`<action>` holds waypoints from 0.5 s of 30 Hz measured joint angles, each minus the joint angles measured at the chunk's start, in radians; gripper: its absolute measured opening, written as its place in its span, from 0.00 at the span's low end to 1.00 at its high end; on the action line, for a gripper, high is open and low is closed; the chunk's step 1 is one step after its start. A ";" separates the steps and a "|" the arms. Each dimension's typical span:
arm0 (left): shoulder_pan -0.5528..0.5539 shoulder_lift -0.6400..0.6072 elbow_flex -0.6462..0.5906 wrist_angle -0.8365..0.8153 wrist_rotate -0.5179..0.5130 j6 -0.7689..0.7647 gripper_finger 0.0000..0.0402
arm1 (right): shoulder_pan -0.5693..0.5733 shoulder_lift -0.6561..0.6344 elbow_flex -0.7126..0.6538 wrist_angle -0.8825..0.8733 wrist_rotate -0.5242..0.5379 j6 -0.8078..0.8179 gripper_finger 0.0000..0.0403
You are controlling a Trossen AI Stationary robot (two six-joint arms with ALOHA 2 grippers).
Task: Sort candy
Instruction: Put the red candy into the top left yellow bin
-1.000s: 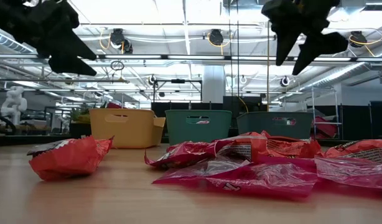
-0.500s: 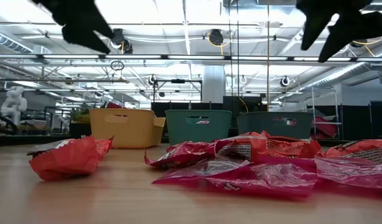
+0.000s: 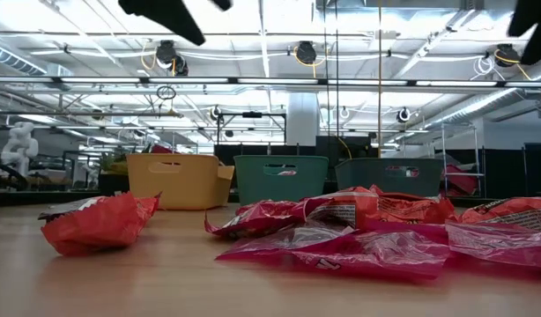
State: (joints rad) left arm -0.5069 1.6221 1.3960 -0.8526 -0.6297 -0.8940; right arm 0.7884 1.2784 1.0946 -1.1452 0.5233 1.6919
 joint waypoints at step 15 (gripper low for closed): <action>-0.017 0.539 0.520 -0.230 0.376 -0.618 0.91 | 0.186 0.002 0.000 0.012 0.006 0.027 0.53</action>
State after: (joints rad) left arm -0.5242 2.1608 1.9157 -1.0821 -0.2538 -1.5118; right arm 0.9742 1.2804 1.0946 -1.1328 0.5289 1.7187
